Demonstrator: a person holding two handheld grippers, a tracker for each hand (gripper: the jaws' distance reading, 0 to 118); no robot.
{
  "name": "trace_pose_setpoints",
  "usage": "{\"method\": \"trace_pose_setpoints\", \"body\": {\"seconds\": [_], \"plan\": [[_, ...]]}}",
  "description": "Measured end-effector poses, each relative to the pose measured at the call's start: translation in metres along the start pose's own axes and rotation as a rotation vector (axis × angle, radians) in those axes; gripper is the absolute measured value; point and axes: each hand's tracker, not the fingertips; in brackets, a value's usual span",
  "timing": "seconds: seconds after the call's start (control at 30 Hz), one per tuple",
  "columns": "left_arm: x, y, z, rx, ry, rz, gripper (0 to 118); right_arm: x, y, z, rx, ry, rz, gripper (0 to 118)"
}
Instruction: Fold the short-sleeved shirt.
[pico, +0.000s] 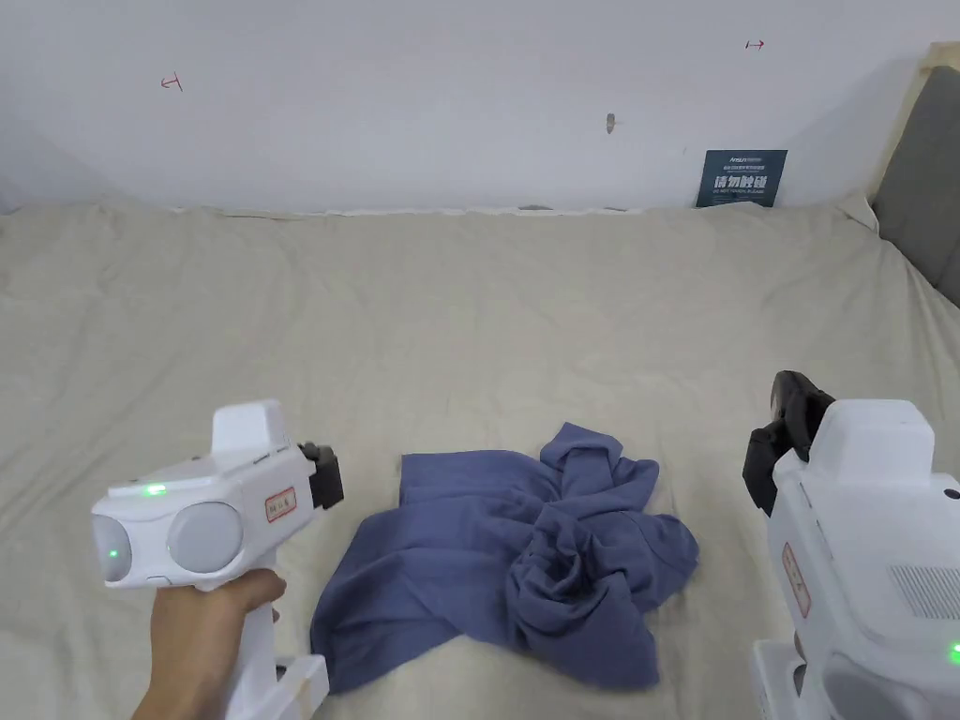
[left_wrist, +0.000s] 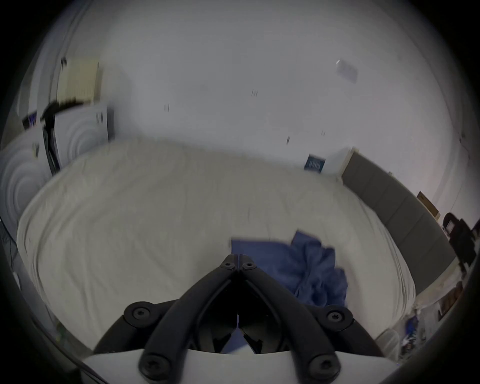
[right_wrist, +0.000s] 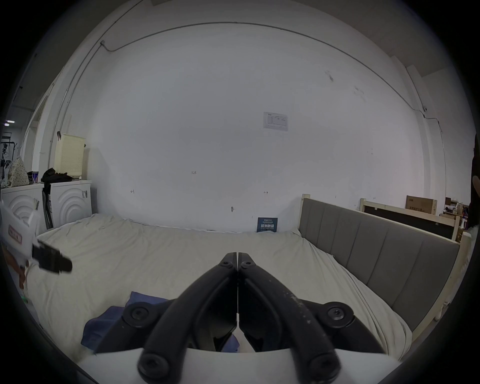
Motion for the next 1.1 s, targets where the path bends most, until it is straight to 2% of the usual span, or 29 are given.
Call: {"method": "trace_pose_setpoints", "body": {"seconds": [0.2,0.37,0.4,0.43,0.47,0.5,0.53,0.57,0.6,0.63,0.67,0.7,0.73,0.8,0.87,0.9,0.93,0.97,1.07,1.1], "plan": [[-0.016,-0.064,-0.036,-0.207,0.053,-0.016,0,0.001,-0.015,-0.003,-0.038,0.002,0.011,2],[-0.022,-0.098,-0.049,-0.256,0.061,-0.013,3,0.0,-0.028,-0.007,-0.072,0.011,0.012,2],[-0.023,-0.101,-0.052,-0.268,0.063,0.0,15,0.0,-0.031,-0.008,-0.079,0.014,0.009,2],[-0.024,-0.104,-0.055,-0.282,0.079,0.007,40,0.0,-0.033,-0.009,-0.085,0.016,0.009,2],[-0.024,-0.107,-0.057,-0.282,0.082,0.016,72,-0.001,-0.036,-0.011,-0.092,0.018,0.009,2],[-0.024,-0.11,-0.061,-0.288,0.087,0.026,98,-0.001,-0.037,-0.011,-0.097,0.02,0.008,2],[-0.024,-0.112,-0.064,-0.3,0.088,0.035,103,0.0,-0.039,-0.012,-0.103,0.023,0.007,2],[-0.023,-0.114,-0.067,-0.3,0.094,0.04,100,0.0,-0.04,-0.014,-0.109,0.025,0.007,2],[-0.021,-0.116,-0.07,-0.29,0.112,0.048,91,0.0,-0.042,-0.015,-0.114,0.027,0.008,2],[-0.018,-0.119,-0.075,-0.288,0.129,0.049,83,0.001,-0.043,-0.016,-0.119,0.028,0.008,2],[-0.016,-0.12,-0.081,-0.301,0.144,0.051,69,0.002,-0.044,-0.018,-0.125,0.028,0.008,2],[-0.015,-0.122,-0.087,-0.315,0.156,0.051,69,0.002,-0.046,-0.02,-0.131,0.029,0.008,2],[-0.013,-0.124,-0.092,-0.327,0.161,0.051,63,0.003,-0.047,-0.021,-0.136,0.029,0.009,2],[-0.006,-0.13,-0.098,-0.319,0.201,0.01,33,0.006,-0.051,-0.026,-0.151,0.029,0.012,2],[-0.001,-0.128,-0.096,-0.315,0.197,0.003,27,0.009,-0.055,-0.031,-0.175,0.032,0.013,2],[0.0,-0.127,-0.095,-0.313,0.168,0.006,5,0.011,-0.058,-0.034,-0.193,0.033,0.014,2],[0.001,-0.126,-0.097,-0.318,0.124,0.035,3,0.013,-0.061,-0.039,-0.217,0.034,0.011,2],[0.0,-0.124,-0.098,-0.333,0.15,0.041,3,0.014,-0.065,-0.045,-0.253,0.037,0.004,2],[-0.006,-0.116,-0.088,-0.278,0.104,0.096,2,0.02,-0.079,-0.074,-0.382,0.066,-0.018,28],[-0.007,-0.113,-0.084,-0.263,0.09,0.103,2,0.021,-0.085,-0.085,-0.433,0.079,-0.021,45]]}}
